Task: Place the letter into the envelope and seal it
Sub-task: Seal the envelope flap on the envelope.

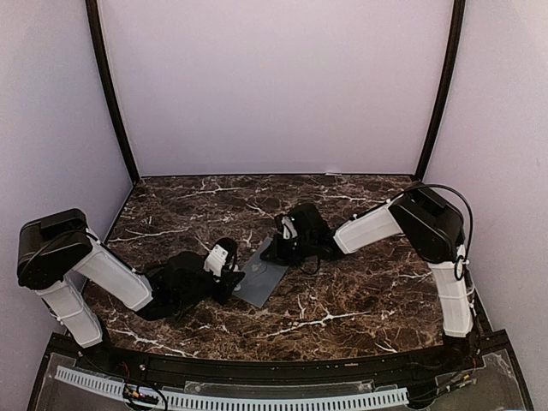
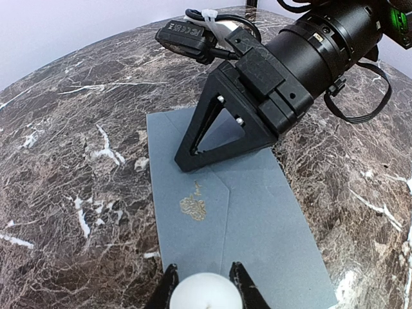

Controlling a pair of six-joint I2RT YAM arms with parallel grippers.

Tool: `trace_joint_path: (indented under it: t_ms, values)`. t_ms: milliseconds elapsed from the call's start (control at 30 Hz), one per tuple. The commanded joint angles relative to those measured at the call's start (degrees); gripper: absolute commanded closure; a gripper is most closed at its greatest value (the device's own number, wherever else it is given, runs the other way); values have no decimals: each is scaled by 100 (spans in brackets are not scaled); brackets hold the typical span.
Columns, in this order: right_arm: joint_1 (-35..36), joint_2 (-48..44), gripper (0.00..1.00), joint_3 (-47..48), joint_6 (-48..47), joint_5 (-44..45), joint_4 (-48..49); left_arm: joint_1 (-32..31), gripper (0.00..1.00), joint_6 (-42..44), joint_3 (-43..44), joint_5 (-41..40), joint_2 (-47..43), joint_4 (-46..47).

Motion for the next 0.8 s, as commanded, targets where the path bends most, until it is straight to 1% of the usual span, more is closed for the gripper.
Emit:
trace_joint_path:
  t_ms: [0,167,467,767]
  values:
    - [-58,240,100,-23,-18,150,-193,-40,100,79,33,-28,98,-255]
    - [-10,19,100,-393,13,33,-113,-38,100,87,41,-30,108,-263]
    - [293,-300,100,-909,224,19,-8,-33,100,84,42,-20,100,-273]
    - [461,-456,100,-1134,413,158,34,-34,100,88,40,-19,91,-279]
